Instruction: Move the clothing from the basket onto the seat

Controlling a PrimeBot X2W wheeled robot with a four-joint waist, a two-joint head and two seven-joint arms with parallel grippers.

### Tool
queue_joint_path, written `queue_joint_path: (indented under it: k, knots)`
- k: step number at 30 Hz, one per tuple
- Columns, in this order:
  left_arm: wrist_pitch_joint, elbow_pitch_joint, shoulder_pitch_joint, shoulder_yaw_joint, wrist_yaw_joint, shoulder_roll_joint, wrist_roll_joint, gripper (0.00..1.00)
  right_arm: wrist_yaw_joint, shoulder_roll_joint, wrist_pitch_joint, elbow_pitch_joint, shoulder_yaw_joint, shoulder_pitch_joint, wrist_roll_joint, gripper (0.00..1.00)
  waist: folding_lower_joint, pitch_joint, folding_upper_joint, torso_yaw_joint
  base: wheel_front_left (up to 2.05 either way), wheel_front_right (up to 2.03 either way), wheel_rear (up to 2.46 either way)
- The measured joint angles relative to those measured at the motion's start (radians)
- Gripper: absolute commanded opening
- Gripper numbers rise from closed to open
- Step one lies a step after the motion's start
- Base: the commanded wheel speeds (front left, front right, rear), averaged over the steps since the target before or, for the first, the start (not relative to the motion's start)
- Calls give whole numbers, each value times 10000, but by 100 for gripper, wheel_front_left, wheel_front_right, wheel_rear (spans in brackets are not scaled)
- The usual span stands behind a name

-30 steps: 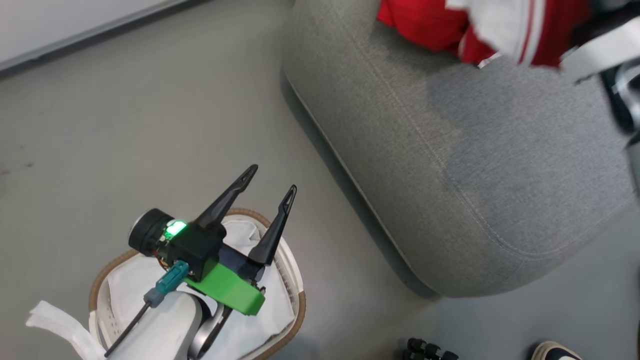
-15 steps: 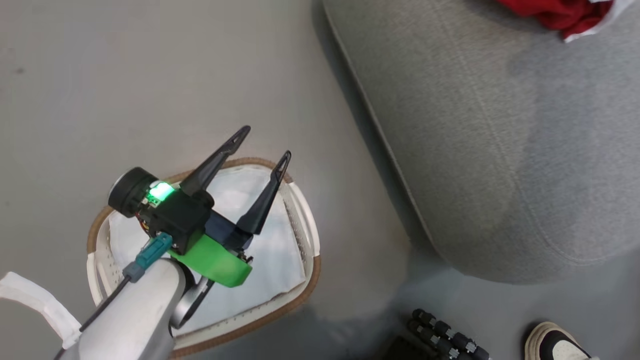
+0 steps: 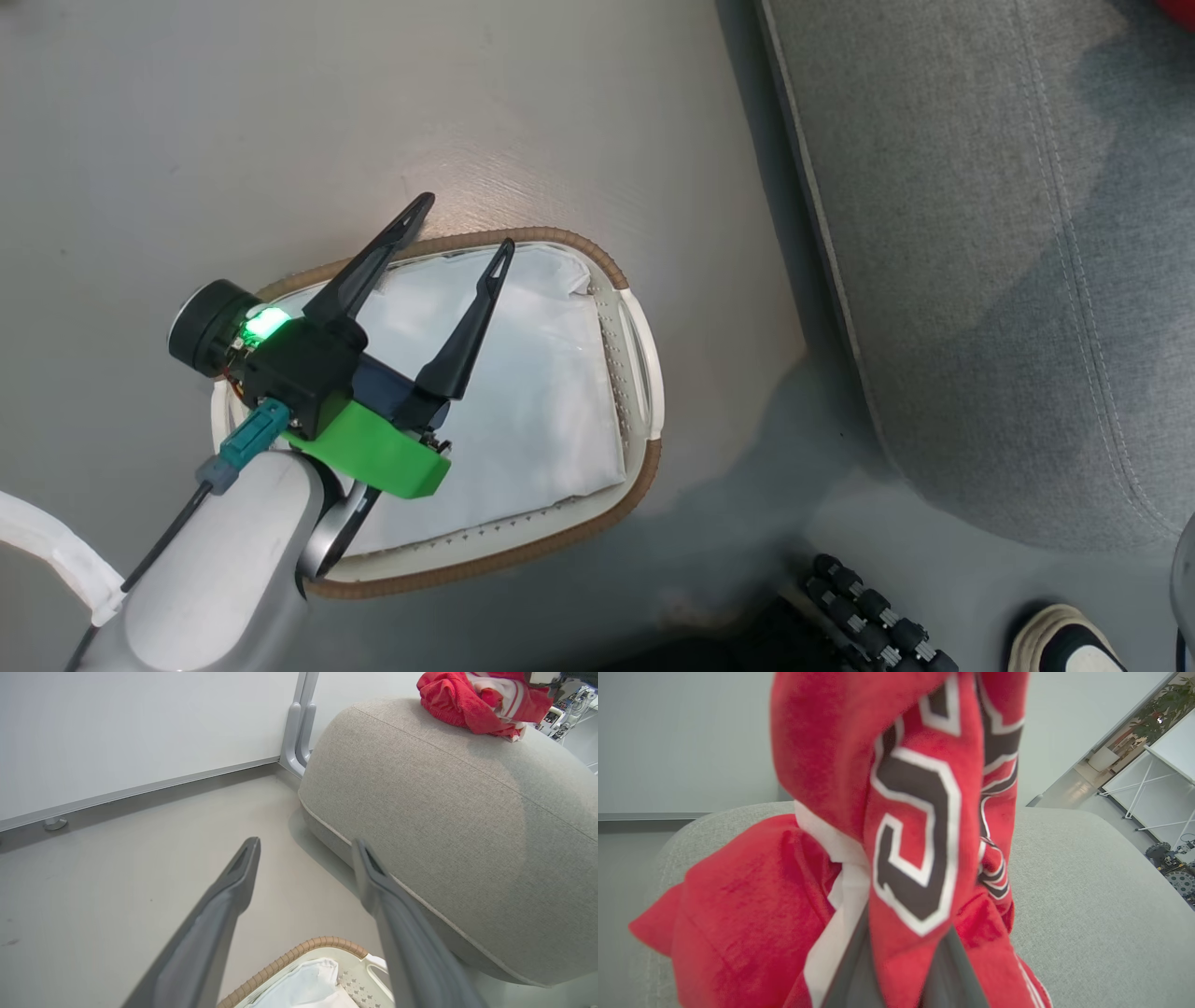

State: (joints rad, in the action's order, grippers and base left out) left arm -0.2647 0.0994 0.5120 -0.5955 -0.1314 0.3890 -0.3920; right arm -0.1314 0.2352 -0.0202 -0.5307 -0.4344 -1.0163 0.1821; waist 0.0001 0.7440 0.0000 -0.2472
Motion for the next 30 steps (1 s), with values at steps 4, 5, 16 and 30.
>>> queue_joint_path:
  k: [4,5,16,30]
  knots:
    - [0,127,-20,113,0,-199,-23,100,0,-159,-190,61,-197,383,190,100,0,-191,0,107,0,0,0]
    - [0,165,-54,130,0,-257,-23,100,0,-190,-217,90,-211,562,240,100,0,-279,0,120,0,0,0]
    - [0,683,-702,736,0,-734,81,100,0,376,-876,-215,548,1058,-702,100,-1,-1664,0,40,0,0,0]
    - [0,1306,-1807,2886,0,-1593,556,100,0,-163,-2013,-278,2894,1466,-2318,100,-2,-3639,0,287,0,0,0]
